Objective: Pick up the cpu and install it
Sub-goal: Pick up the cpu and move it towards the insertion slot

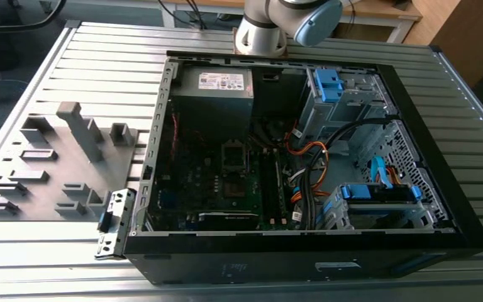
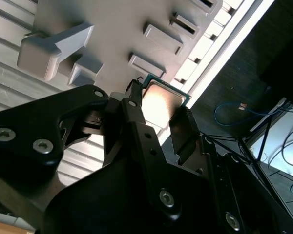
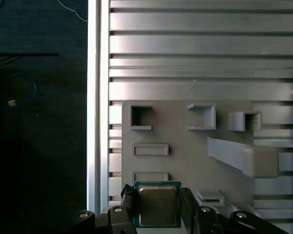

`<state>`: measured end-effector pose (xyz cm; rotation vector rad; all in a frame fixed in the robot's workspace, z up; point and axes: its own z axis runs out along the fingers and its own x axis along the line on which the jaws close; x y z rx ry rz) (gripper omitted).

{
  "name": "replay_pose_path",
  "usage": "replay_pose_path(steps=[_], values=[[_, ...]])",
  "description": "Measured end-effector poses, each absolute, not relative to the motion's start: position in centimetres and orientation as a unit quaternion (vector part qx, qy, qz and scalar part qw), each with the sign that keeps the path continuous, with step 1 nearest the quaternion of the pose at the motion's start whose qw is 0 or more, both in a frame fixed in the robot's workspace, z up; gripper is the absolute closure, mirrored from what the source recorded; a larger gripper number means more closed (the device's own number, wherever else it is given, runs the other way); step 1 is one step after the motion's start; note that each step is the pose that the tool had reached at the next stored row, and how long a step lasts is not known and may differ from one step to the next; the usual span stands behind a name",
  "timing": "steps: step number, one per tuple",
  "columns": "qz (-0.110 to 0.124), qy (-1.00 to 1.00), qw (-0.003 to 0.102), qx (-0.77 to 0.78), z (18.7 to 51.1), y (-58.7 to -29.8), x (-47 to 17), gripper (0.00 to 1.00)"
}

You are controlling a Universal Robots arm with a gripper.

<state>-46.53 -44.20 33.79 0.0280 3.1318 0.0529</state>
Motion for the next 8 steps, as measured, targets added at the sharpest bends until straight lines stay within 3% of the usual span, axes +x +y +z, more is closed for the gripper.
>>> replay_pose_path(steps=[8], values=[[0.020, 1.000, 0.005, 0.009, 35.6, -44.2, -46.5, 0.53]])
